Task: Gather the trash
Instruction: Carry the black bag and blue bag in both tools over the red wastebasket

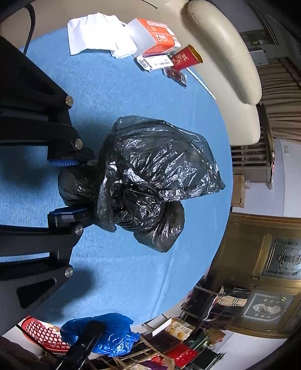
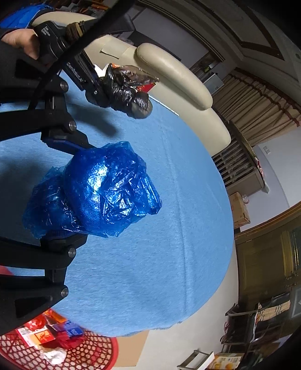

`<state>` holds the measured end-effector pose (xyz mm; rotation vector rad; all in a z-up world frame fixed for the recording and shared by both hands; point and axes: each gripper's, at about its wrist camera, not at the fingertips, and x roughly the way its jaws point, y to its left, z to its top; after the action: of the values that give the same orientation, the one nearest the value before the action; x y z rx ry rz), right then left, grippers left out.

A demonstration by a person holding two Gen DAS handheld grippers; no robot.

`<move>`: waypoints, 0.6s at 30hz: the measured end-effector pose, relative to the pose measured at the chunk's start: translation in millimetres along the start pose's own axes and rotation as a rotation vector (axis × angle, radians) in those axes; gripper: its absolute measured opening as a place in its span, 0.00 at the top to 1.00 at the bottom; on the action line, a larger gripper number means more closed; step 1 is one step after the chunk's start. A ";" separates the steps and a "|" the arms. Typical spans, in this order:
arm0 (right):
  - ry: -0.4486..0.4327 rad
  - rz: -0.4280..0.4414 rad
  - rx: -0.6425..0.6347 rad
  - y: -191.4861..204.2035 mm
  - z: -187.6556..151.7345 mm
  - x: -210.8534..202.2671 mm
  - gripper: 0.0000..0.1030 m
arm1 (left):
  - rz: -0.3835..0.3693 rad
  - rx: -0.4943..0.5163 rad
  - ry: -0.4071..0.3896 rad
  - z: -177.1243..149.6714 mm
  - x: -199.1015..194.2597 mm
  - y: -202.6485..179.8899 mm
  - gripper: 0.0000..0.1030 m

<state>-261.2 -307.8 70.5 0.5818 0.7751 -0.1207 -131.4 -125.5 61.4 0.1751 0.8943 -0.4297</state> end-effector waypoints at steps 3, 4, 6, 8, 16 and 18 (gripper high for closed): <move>-0.006 -0.003 0.010 -5.3 -5.2 -5.2 0.45 | -0.011 0.016 0.006 -2.1 0.0 -10.7 0.72; -0.007 -0.002 0.016 -6.8 -5.6 -5.3 0.45 | -0.015 0.024 0.007 -3.0 -0.3 -14.7 0.72; -0.009 -0.004 0.025 -11.3 -8.1 -7.8 0.45 | -0.020 0.038 0.010 -4.2 -0.1 -22.9 0.72; -0.012 -0.008 0.035 -16.5 -12.4 -12.0 0.45 | -0.025 0.048 0.012 -6.2 -0.7 -30.0 0.72; -0.025 -0.018 0.077 -34.5 -21.3 -26.5 0.45 | -0.049 0.096 0.024 -10.0 0.0 -57.6 0.72; -0.032 -0.023 0.085 -38.5 -23.2 -31.2 0.45 | -0.058 0.107 0.026 -10.7 -0.2 -63.5 0.72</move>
<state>-310.1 -330.9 61.6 0.6499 0.7487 -0.1843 -166.6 -179.2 56.9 0.2543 0.9039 -0.5306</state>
